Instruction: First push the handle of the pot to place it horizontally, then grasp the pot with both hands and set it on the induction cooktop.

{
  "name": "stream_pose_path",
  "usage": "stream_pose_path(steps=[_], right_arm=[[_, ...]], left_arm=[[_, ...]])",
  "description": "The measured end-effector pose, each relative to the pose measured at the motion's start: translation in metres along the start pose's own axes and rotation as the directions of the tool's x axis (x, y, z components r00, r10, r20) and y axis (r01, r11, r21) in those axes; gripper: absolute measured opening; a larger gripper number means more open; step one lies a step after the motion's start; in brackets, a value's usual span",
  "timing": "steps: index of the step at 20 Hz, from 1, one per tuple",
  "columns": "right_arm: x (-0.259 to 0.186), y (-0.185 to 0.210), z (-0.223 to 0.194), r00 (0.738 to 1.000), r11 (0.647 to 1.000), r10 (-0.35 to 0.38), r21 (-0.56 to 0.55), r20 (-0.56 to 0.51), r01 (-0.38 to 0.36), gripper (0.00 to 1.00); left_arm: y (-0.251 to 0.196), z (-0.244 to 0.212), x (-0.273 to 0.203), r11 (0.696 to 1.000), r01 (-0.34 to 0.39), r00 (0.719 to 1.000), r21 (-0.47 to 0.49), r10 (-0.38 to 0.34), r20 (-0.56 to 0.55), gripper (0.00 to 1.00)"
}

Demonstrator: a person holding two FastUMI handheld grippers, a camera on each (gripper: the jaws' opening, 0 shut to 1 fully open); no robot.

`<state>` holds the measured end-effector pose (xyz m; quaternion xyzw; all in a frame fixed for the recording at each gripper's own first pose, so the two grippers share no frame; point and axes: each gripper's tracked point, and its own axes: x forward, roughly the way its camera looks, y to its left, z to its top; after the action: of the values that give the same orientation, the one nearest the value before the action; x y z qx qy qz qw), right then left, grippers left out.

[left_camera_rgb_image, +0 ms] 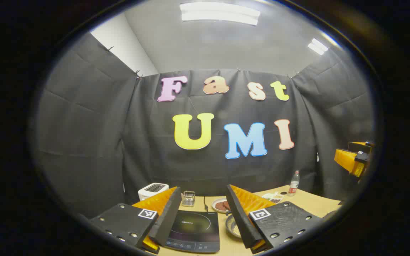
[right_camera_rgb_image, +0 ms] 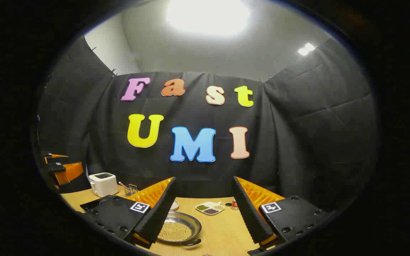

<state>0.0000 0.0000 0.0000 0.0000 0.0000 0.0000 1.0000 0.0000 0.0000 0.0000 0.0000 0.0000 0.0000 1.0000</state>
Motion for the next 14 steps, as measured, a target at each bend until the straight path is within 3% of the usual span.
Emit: stream_pose_path(steps=[1, 14], right_arm=[[-0.0013, 0.001, 0.0018, 1.0, 1.0, -0.001, 0.0, 0.002, 0.001, 0.97], [0.0043, 0.0008, -0.0014, 1.0, 1.0, -0.001, 0.021, -0.028, 0.001, 0.96]], left_arm=[[0.0014, 0.0016, -0.0006, 1.0, 0.001, 1.0, 0.002, -0.001, 0.005, 0.76], [0.0027, 0.007, 0.0, 1.0, -0.001, 1.0, 0.02, 0.001, 0.026, 0.76]])
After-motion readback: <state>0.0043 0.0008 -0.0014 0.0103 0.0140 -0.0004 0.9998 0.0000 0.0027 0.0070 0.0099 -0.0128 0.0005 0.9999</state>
